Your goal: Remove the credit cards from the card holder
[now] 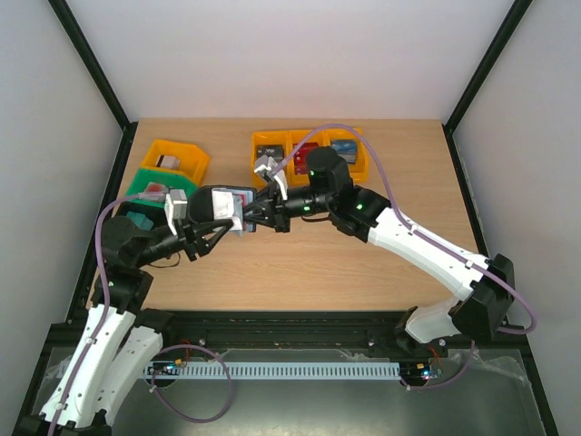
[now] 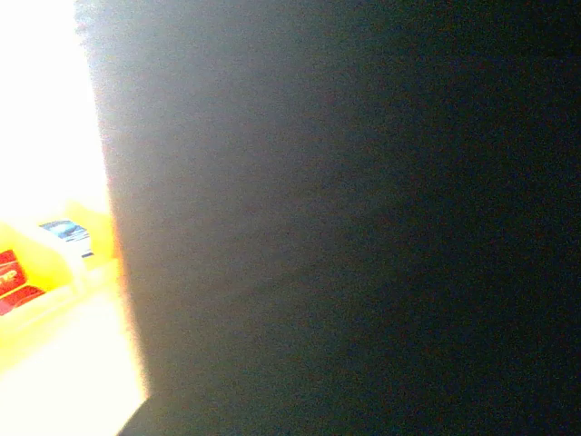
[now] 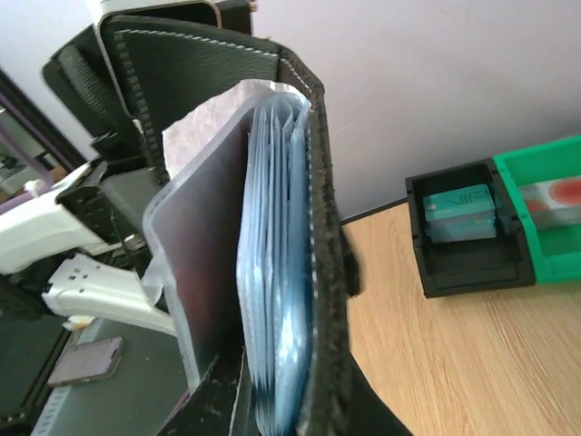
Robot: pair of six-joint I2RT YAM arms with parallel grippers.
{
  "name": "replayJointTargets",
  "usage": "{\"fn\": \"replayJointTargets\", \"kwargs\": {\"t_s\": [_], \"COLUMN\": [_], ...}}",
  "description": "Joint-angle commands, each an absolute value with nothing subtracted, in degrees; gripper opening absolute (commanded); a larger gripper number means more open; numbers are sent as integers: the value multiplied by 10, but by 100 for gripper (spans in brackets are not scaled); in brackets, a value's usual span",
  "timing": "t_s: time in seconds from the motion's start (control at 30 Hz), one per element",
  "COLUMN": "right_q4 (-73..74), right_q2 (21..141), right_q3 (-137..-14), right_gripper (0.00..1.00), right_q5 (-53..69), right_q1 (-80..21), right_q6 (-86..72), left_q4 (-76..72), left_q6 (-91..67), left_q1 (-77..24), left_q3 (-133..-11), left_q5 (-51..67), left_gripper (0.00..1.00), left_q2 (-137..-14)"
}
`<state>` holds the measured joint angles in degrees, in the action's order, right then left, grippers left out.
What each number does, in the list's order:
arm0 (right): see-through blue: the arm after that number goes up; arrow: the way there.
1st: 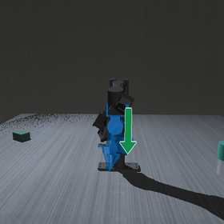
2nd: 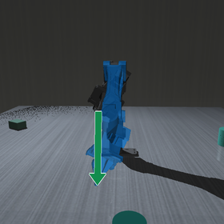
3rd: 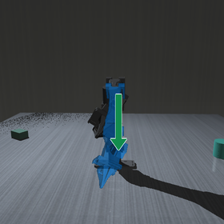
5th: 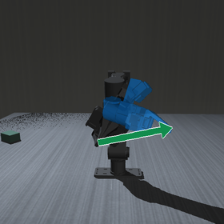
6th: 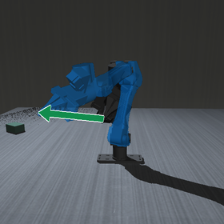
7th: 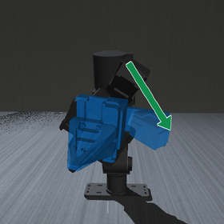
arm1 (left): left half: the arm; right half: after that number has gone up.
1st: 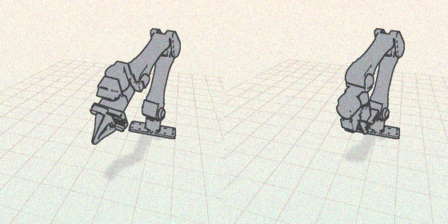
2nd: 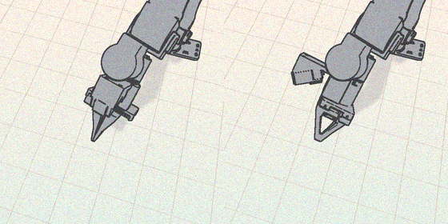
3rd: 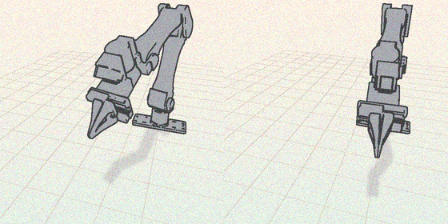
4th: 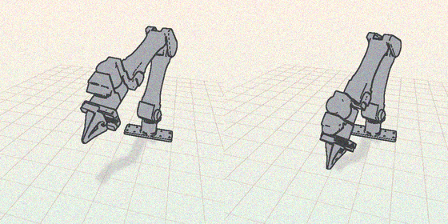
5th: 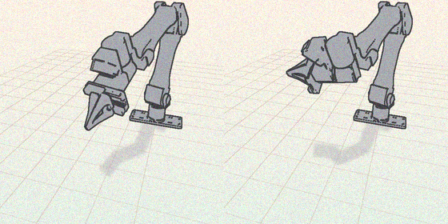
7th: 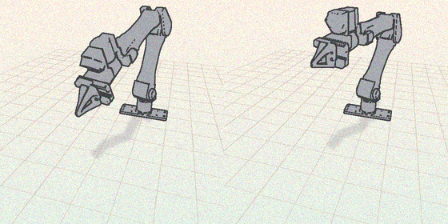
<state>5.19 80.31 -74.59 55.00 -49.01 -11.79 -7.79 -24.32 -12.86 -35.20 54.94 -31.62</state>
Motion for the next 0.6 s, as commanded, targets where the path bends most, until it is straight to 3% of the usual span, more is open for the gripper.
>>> {"fn": "replayJointTargets", "kwargs": {"t_s": [0.0,0.07,0.2,0.3,0.57], "right_q4": [52,92,199,262,275], "right_q2": [812,827,871,909,945], "right_q3": [-771,-790,-849,-901,-961], "right_gripper": [2,2,2,2,2], "right_q5": [451,359,105,-12,-20], "right_q1": [-494,-496,-539,-578,-622], "right_q6": [-155,-179,-212,-218,-206], "left_q4": [-26,-6,15,27,43], "left_q6": [-181,-146,-66,-28,43], "left_q1": [-129,-128,-128,-129,-137], "left_q3": [-350,-352,-355,-353,-341], "left_q5": [421,346,275,231,171], "left_gripper": [89,99,99,99,100], "left_q2": [-302,-299,-296,-300,-316]}}
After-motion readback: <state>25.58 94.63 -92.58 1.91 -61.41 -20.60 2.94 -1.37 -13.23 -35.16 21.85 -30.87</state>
